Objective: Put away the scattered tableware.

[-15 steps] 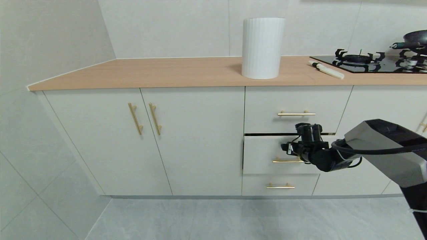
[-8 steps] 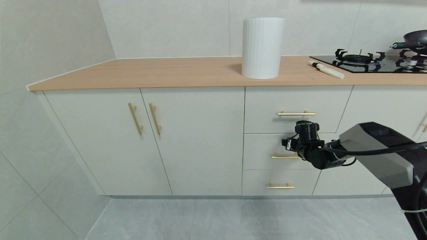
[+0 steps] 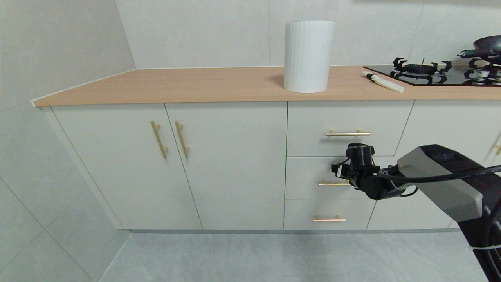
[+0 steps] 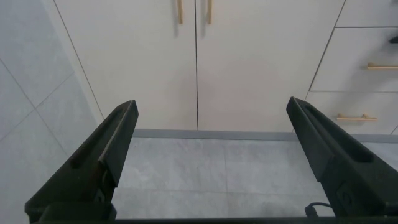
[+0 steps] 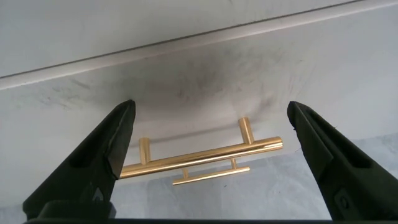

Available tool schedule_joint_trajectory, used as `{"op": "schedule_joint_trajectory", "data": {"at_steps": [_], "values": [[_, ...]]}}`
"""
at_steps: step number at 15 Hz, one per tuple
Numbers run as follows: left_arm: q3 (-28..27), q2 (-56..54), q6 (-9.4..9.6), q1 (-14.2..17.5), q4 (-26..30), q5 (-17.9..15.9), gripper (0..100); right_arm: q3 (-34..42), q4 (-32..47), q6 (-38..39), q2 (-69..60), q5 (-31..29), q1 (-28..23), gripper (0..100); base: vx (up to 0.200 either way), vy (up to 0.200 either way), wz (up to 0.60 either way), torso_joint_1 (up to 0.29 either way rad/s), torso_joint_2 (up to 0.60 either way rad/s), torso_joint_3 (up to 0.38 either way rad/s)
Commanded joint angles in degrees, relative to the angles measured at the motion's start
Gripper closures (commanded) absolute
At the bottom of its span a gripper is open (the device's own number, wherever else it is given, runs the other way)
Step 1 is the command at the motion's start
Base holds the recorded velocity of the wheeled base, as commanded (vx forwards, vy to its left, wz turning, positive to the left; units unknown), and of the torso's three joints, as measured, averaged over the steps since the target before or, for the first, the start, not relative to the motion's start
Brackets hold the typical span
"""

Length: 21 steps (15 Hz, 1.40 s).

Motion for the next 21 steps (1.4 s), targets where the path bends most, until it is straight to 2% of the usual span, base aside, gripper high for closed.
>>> {"op": "schedule_joint_trajectory", "data": {"at_steps": [1,2,3,4,5,6,7,9,10,11,13,14,17,19,20,21], "values": [[0.0,0.0,0.0,0.0,0.0,0.0,0,4.8,-0.3,0.7,-5.2,-0.2,-0.3,0,0.0,0.0,0.0,0.0,0.0,0.0],[0.0,0.0,0.0,0.0,0.0,0.0,0,7.7,-0.8,0.8,-8.0,-0.2,-0.3,0,0.0,0.0,0.0,0.0,0.0,0.0],[0.0,0.0,0.0,0.0,0.0,0.0,0,15.5,-3.4,0.7,-15.8,0.1,-0.4,0,0.0,0.0,0.0,0.0,0.0,0.0],[0.0,0.0,0.0,0.0,0.0,0.0,0,18.0,-4.6,0.5,-18.5,0.1,-0.4,0,0.0,0.0,0.0,0.0,0.0,0.0],[0.0,0.0,0.0,0.0,0.0,0.0,0,26.7,-8.0,0.0,-26.7,-0.7,-0.5,0,0.0,0.0,0.0,0.0,0.0,0.0],[0.0,0.0,0.0,0.0,0.0,0.0,0,30.4,-9.3,0.0,-30.3,-1.1,-0.5,0,0.0,0.0,0.0,0.0,0.0,0.0],[0.0,0.0,0.0,0.0,0.0,0.0,0,41.1,-11.4,-0.1,-42.3,-1.4,-0.5,0,0.0,0.0,0.0,0.0,0.0,0.0],[0.0,0.0,0.0,0.0,0.0,0.0,0,52.1,-11.5,-3.0,-58.7,-1.4,-0.6,0,0.0,0.0,0.0,0.0,0.0,0.0],[0.0,0.0,0.0,0.0,0.0,0.0,0,56.0,-11.5,-4.6,-65.5,-1.4,-1.1,0,0.0,0.0,0.0,0.0,0.0,0.0],[0.0,0.0,0.0,0.0,0.0,0.0,0,56.0,-11.5,-4.6,-65.5,-1.4,-1.1,0,0.0,0.0,0.0,0.0,0.0,0.0],[0.0,0.0,-0.09,0.0,0.0,0.0,0,65.5,-10.9,-12.6,-85.5,-1.3,-6.1,0,0.0,0.0,0.0,0.0,0.0,0.0],[0.0,0.0,0.0,0.0,0.0,0.0,0,67.4,-10.1,-14.6,-90.9,-1.1,-7.0,0,0.0,0.0,0.0,0.0,0.0,0.0],[0.0,0.0,0.0,0.0,0.0,0.0,0,70.0,1.5,-18.6,-108.2,-0.8,-7.0,0,0.0,0.0,0.0,0.0,0.0,0.0],[0.0,0.0,0.0,0.0,0.0,0.0,0,69.9,17.6,-19.0,-123.1,1.4,-7.0,0,0.0,0.0,0.0,0.0,0.0,0.0],[0.0,0.0,0.0,0.0,0.0,0.0,0,69.9,19.0,-19.0,-124.4,1.7,-7.0,0,0.0,0.0,0.0,0.0,0.0,0.0],[0.0,0.0,0.0,0.0,0.0,0.0,0,69.6,27.6,-20.1,-131.9,2.7,-7.0,0,0.0,0.0,0.0,0.0,0.0,0.0]]}}
